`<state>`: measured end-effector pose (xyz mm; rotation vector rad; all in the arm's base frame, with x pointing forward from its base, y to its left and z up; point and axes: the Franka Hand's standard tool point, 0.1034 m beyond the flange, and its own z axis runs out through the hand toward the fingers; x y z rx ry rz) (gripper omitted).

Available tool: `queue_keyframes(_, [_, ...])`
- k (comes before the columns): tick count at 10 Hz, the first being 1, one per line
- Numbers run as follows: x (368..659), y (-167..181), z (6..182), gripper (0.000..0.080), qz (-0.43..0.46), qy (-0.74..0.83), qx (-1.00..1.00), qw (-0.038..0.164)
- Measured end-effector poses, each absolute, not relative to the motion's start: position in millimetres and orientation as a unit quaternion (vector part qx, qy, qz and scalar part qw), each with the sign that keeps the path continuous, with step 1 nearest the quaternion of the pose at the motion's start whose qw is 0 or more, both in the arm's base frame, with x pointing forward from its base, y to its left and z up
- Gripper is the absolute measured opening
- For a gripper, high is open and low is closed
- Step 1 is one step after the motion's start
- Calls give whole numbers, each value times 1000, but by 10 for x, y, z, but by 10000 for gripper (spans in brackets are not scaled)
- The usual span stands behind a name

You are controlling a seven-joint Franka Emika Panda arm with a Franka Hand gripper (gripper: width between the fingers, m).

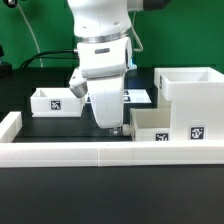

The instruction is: Assemble drawer

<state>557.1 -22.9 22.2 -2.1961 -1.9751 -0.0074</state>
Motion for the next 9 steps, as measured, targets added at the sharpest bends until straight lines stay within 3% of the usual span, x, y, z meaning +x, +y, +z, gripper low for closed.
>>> queue_keyframes(9, [5611,236,265,649,-1,-669,-737,97])
